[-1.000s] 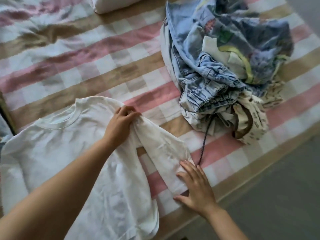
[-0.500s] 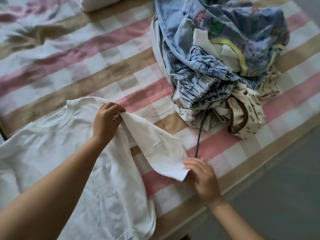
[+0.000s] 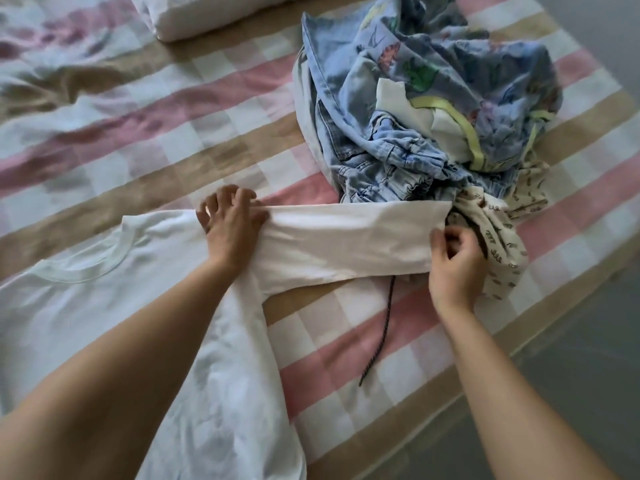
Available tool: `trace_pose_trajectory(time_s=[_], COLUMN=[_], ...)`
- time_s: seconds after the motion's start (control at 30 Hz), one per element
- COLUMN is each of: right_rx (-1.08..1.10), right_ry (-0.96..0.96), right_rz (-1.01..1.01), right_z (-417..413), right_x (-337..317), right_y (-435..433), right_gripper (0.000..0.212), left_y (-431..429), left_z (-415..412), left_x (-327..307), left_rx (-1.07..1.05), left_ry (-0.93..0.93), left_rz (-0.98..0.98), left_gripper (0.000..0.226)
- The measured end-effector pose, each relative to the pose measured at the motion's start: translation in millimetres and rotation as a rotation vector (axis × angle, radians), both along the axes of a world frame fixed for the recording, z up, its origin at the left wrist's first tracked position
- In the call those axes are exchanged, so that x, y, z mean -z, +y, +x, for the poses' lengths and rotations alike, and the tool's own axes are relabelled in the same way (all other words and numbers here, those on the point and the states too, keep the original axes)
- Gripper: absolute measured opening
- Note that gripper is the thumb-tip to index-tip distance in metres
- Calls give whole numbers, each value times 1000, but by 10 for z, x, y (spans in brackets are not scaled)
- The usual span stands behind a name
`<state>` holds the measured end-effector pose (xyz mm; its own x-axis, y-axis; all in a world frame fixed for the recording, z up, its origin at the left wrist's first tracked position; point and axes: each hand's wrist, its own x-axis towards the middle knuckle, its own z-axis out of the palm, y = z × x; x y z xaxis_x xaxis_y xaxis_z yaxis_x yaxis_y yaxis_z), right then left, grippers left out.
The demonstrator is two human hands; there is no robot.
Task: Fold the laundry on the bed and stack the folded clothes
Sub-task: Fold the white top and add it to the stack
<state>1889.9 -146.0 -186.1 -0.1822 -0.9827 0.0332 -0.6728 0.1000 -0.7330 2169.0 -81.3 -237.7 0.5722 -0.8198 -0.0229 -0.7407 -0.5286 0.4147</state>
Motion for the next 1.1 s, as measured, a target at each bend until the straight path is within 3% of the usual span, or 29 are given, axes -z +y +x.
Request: trace_pose_trajectory(time_s=[0.13,0.23,0.37,0.53,0.6,0.7,0.9,1.0,1.03,1.1], right_rx=[-141,-459,-900,-1167,-1181,-1155,-1144,-1072,-990,-716], right_ry=[84,77,75,200,264,284,418,437,385,163], right_rz=[-182,-144,33,134,87,-51,-188,-105,-25,232], right_z=[70,142,93,1,18,16,-263,-292,-270,-183], right_x=[-54,-45,53,225,258,271,183,187,198,210], right_y=[505,1260,2092,2440,2462,2456,2478,2504,2515,2538], right_gripper=[32,22,27,45,44,11,18,11,5,19], left_y=[373,1041,2162,3264,3557,3873,4070,4078,4078,4090], left_z=[-185,-347,-549,-800,-907,-1067,-1176,-1169,-1168,-1166], left_x=[-230,-398,-461,-390,-339,-255,-182,-178,-177,-169], left_rx=[-98,-126,-272,-461,-520,-593,-673,-671,-677,-693], left_ry=[83,174,206,245,228,223,264,264,262,234], left_rz=[-251,-362,-321,-203,-159,-105,-110,-112,-115,-128], left_gripper=[36,27,18,19,18,18,19,19,20,21])
